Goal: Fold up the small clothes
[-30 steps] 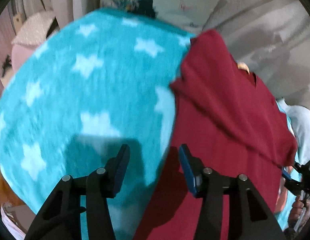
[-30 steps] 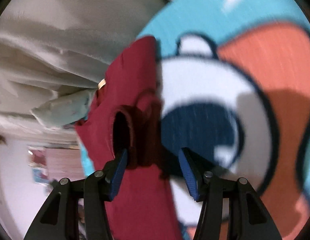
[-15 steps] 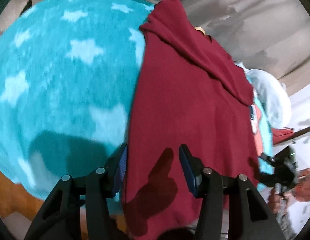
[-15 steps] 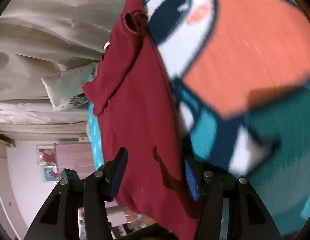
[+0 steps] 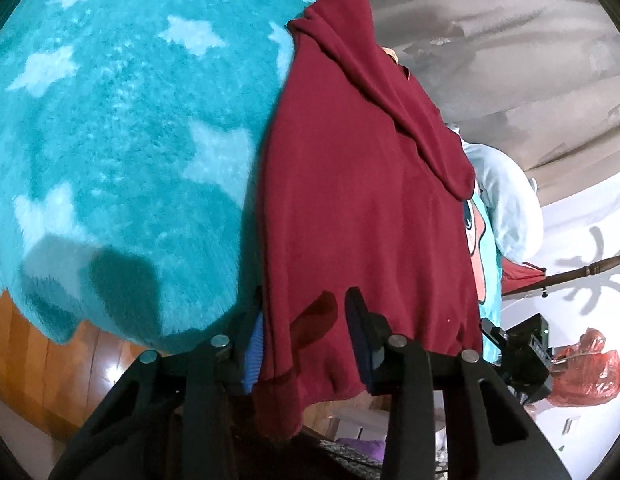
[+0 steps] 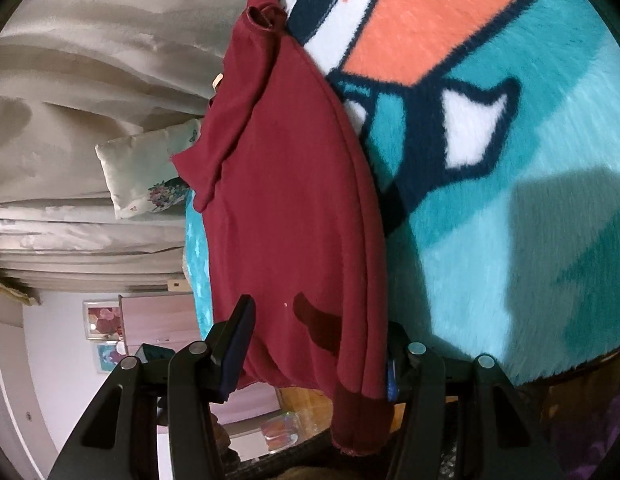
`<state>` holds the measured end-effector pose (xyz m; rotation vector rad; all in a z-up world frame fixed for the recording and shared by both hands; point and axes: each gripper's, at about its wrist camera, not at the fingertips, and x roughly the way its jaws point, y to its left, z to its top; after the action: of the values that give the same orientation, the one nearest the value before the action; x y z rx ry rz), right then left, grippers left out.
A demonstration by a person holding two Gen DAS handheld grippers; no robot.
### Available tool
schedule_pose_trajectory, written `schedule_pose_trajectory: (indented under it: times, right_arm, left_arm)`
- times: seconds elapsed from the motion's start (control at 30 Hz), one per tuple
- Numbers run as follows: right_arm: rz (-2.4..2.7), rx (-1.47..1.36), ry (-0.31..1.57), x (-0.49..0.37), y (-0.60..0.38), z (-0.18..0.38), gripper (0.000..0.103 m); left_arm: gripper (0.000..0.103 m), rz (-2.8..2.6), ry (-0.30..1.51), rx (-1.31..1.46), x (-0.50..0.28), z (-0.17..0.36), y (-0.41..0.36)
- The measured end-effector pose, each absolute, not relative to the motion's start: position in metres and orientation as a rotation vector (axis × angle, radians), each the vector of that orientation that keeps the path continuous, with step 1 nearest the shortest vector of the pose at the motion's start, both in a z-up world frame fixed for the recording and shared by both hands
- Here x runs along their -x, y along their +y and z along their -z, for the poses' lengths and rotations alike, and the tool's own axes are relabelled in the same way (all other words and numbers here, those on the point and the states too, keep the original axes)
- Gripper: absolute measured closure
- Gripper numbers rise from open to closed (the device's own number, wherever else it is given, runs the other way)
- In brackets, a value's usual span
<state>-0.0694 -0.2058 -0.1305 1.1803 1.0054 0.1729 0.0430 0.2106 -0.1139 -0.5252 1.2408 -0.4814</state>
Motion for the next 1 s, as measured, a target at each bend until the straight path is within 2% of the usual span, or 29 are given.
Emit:
schedule_pose_trajectory:
  times: [0.1,0.13,0.17,0.2,0.23,0.63,1.0]
  right_arm:
    - [-0.154,-1.132,1.019,0.068,-0.204,0.127,0.049]
    - [-0.139,-1.107,1.031,0.067,-0.205,0.126,0.06]
    - [-0.118,-1.078,1.049,0.065,-0.203,0.125,0.068]
    - [-0.103,-1.063,1.062,0.064,-0.202,0.124,0.085]
    - [-0.101,-1.065,1.063,0.065,-0.206,0.125,0.09]
    - [-0.157,-1.044,1.011,0.094,-0.196,0.094,0.096]
    - [-0.176,-1.03,1.025,0.088,-0.172,0.078,0.096]
  left_arm:
    - [0.068,0.473,1.251,0.499,-0.045,0.112,0.207]
    - [0.087,0.453,1.26,0.466,-0.046,0.11,0.205]
    - [0.096,0.44,1.268,0.454,-0.048,0.11,0.205]
    - [0.097,0.44,1.269,0.468,-0.048,0.109,0.208]
    - [0.097,0.441,1.265,0.493,-0.047,0.108,0.213]
    - [0.097,0.502,1.218,0.52,-0.022,0.081,0.236]
    - [0.097,0.518,1.173,0.54,-0.025,0.069,0.261]
